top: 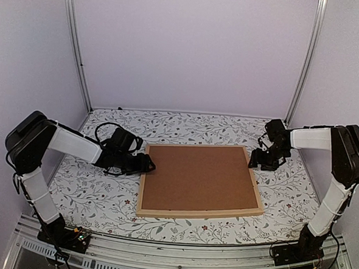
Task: Put the photo into the frame
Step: Rotate the photo frame at the center of the board.
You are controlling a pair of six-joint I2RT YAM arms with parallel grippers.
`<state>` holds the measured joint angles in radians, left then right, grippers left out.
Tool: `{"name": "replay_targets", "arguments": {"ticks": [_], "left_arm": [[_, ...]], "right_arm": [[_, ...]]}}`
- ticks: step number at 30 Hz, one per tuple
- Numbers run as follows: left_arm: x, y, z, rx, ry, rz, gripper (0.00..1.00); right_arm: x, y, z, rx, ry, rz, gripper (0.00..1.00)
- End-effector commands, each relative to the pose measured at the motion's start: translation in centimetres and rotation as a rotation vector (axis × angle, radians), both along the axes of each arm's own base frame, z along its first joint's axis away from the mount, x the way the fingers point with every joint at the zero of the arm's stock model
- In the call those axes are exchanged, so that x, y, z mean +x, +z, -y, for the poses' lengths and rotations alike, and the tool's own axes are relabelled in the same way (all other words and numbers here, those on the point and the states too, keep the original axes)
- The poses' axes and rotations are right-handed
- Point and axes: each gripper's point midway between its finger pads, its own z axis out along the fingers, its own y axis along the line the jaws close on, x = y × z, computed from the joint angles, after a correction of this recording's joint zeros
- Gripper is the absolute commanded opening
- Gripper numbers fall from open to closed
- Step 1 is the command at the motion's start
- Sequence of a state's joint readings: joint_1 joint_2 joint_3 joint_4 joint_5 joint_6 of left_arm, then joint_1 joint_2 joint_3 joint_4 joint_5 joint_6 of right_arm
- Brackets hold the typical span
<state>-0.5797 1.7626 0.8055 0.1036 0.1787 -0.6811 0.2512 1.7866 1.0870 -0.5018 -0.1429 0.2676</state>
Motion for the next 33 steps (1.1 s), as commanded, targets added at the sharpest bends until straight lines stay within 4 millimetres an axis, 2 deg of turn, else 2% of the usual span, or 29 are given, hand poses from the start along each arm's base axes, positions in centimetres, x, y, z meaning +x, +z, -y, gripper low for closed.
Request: {"name": "replay_targets", "arguments": {"ticks": [1,6,11,21,33], "left_arm": [[-1.6,-1.0,3.4,-0.046,-0.108,-0.036,0.66],[-1.7,-1.3,4.1,-0.041,-0.132,-0.037,0.66],[-1.9,-1.8,4.7,-0.011,-0.152,-0.037,0.65],[-2.4,-2.4,5.2,0.072,-0.169,-0.02,0.65],[-2.4,-1.8,5.8,0.145,-0.178,0.029,0.65]], "right_arm": [[-1.8,0.3,-4.9,0.071,0.131,-0.007,0.64],[-2.4,0.1,-7.0,0.028,0.186,-0.002,0.63],[-3.0,-0.8,-8.0,-0.024,0.199,-0.022,0.63],[-3.7,-2.8,-9.5,-0.121,0.192,-0.056,0.61],[-5.1,-5.0,-10.4,-0.289,0.174,-0.061,0.61]]}}
